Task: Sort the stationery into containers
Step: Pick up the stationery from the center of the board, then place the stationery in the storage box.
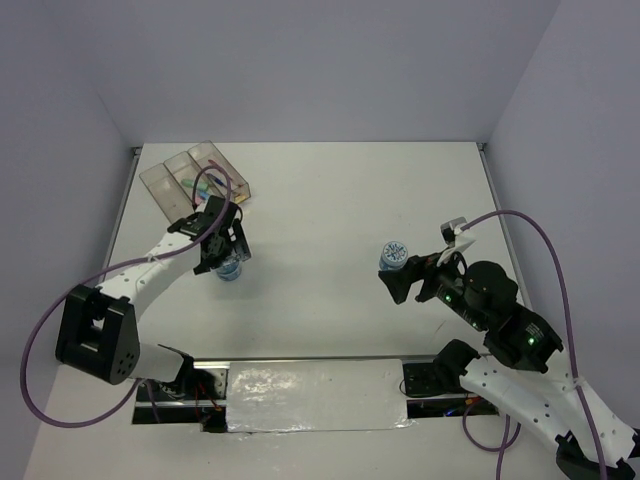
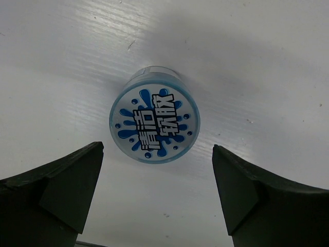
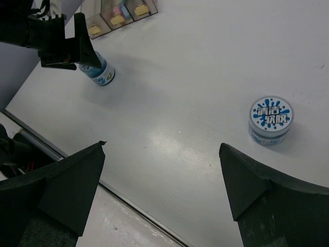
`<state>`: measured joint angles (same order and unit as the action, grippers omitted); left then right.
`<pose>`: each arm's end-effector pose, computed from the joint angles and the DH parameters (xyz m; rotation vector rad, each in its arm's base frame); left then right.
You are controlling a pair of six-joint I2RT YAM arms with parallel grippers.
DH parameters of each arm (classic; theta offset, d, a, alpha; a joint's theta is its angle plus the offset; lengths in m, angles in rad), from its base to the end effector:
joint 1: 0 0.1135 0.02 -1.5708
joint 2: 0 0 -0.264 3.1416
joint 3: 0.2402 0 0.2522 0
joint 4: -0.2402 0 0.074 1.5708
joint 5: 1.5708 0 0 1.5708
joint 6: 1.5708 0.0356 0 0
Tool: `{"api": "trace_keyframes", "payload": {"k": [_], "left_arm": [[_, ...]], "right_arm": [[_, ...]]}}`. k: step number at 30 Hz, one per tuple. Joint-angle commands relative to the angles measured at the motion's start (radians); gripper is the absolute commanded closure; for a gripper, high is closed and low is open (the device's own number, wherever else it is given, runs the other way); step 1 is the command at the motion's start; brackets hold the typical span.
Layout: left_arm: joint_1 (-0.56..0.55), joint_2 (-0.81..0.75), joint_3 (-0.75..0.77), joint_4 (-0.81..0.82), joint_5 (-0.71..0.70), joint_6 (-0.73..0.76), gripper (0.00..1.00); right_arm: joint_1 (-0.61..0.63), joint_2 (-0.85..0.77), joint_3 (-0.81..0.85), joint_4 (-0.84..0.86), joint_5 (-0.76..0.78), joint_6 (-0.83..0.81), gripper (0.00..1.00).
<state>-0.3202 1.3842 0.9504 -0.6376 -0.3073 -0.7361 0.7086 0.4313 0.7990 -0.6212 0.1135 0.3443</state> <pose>0.2599 -0.0748 0.2296 -0.6275 2.4841 0.0134 0.0733 0.0575 0.3405 -0.2576 1.8522 0.6347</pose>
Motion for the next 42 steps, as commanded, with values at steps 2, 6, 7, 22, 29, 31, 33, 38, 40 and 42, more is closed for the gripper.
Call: {"api": "trace_keyframes", "payload": {"k": [2, 6, 7, 22, 29, 31, 33, 38, 40, 42], "left_arm": [[-0.002, -0.018, -0.004, 0.062, 0.025, 0.032, 0.01], [0.000, 0.041, -0.022, 0.068, -0.009, 0.015, 0.01], [0.000, 0.048, -0.027, 0.075, -0.013, 0.011, 0.01], [0.021, 0.114, 0.016, 0.075, -0.086, 0.000, 0.76], [0.035, 0.049, 0.249, -0.071, -0.150, 0.015, 1.00], [0.110, 0.062, 0.359, -0.094, -0.132, 0.029, 1.00], [0.220, 0.094, 0.465, -0.111, -0.119, 0.038, 1.00], [0.404, 0.324, 0.706, -0.175, -0.167, -0.020, 1.00], [0.438, 0.425, 0.800, -0.146, -0.145, -0.032, 1.00], [0.474, 0.514, 0.878, -0.058, -0.104, -0.005, 1.00]], "right_arm": [[0.000, 0.021, -0.011, 0.072, -0.044, 0.004, 0.00], [-0.001, 0.021, -0.003, 0.064, -0.054, -0.001, 0.00], [-0.001, 0.020, -0.004, 0.061, -0.051, -0.002, 0.00], [0.000, 0.015, 0.000, 0.058, -0.051, -0.014, 0.00], [0.000, 0.017, -0.009, 0.072, -0.046, -0.018, 0.00], [0.000, 0.018, -0.018, 0.080, -0.049, -0.016, 0.00], [0.000, 0.015, -0.024, 0.093, -0.052, -0.014, 0.00], [-0.001, 0.032, -0.032, 0.115, -0.080, -0.013, 0.00], [-0.001, 0.047, -0.023, 0.118, -0.080, -0.014, 0.00], [-0.001, 0.058, -0.015, 0.123, -0.089, -0.014, 0.00]]}}
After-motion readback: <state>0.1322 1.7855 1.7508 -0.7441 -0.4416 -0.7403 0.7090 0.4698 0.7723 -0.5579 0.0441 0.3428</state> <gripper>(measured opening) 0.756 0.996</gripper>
